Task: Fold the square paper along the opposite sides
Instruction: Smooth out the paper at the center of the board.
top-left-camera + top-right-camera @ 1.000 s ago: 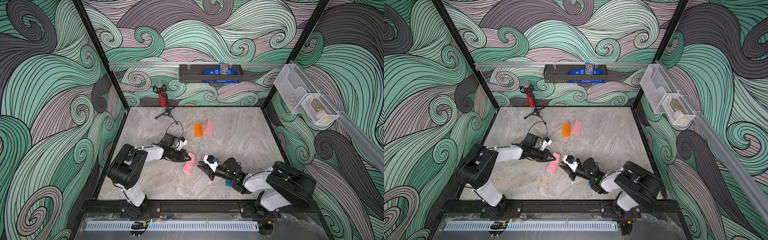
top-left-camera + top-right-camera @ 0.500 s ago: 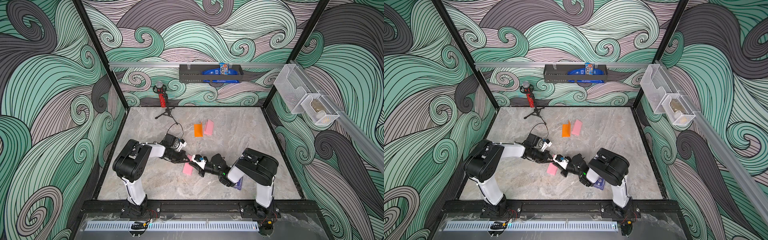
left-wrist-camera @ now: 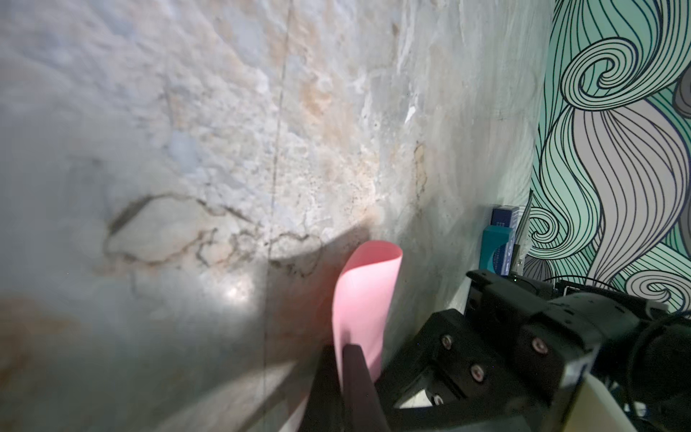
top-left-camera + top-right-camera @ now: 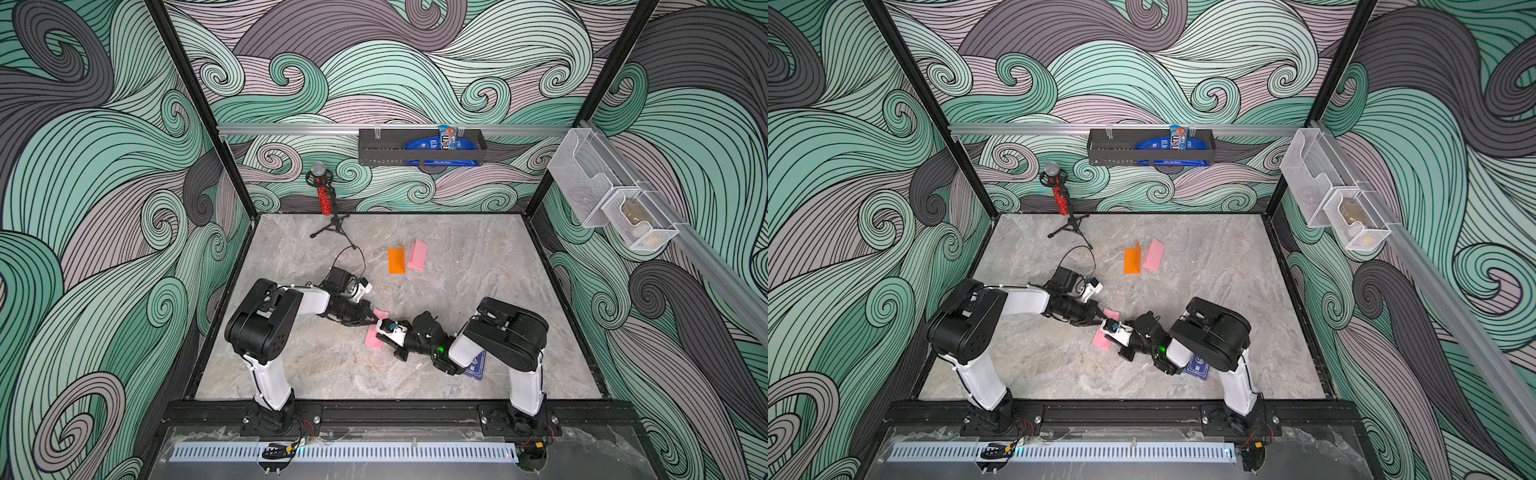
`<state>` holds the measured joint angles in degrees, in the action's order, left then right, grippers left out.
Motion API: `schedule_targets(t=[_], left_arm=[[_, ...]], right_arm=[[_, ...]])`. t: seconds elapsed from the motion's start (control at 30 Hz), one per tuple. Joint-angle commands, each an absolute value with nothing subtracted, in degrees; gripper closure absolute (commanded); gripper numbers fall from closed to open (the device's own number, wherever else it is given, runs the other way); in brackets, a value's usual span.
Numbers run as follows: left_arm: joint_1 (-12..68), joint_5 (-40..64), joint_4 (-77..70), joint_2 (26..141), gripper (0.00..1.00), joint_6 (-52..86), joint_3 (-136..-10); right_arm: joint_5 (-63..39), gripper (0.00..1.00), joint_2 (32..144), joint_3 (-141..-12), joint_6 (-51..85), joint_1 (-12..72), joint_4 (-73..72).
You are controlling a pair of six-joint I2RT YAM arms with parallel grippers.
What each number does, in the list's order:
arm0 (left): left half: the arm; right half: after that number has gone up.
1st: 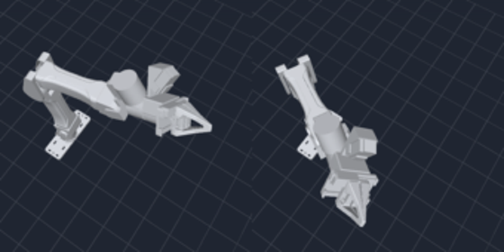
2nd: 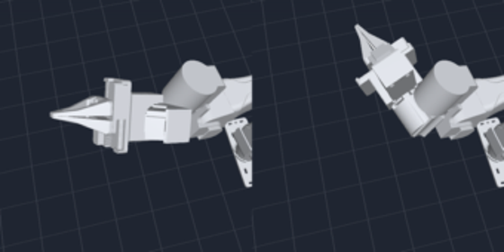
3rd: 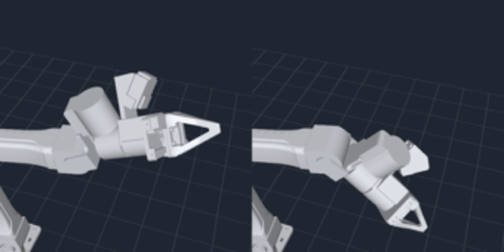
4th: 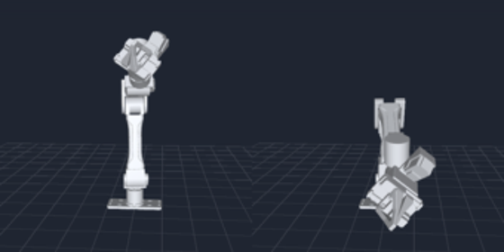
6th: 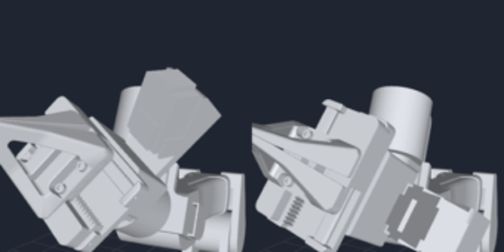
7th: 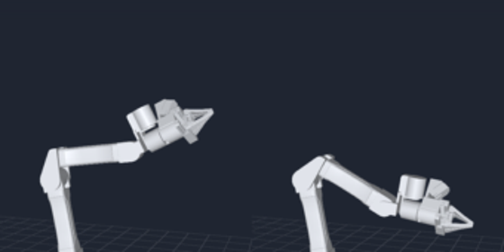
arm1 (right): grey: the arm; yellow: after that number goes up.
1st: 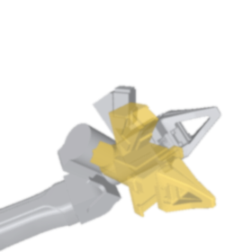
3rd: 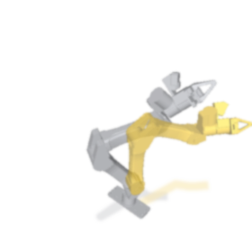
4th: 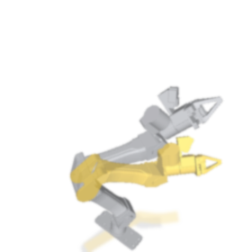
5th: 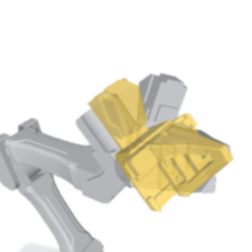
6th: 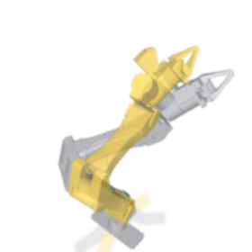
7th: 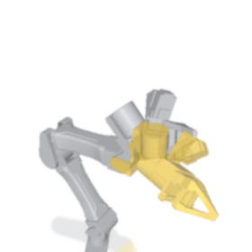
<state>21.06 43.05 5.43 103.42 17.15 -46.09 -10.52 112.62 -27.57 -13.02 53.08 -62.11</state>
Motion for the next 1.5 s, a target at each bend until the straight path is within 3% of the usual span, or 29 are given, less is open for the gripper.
schedule_targets(t=[0.0, 0.53, 0.73, 1.2, 1.47], left_arm=[[20.04, 37.78, 7.49, 105.29, 1.0, 16.99, -47.29], [19.99, 38.22, 8.06, 103.67, 1.0, 17.56, -47.01], [20.63, 36.12, 13.98, 100.86, 1.0, 18.78, -46.07], [20.65, 32.96, 17.16, 99.17, 1.0, 19.49, -44.59], [20.47, 32.1, 14.99, 99.1, 1.0, 19.89, -42.8]], right_arm=[[-10.08, 0.95, 112.9, -25.11, -15.03, 55.57, -52.32], [-7.25, 0.92, 104.28, -18.35, -11.54, 58.96, -48.77], [-15.38, 0.86, 94.92, -16.48, -1.79, 51.29, -62.59], [-5.47, 0.91, 111.07, -35.28, -14.51, 49.31, -53.16], [1.87, 0.75, 115.05, -37.35, -14.78, 49.39, -50.74]])
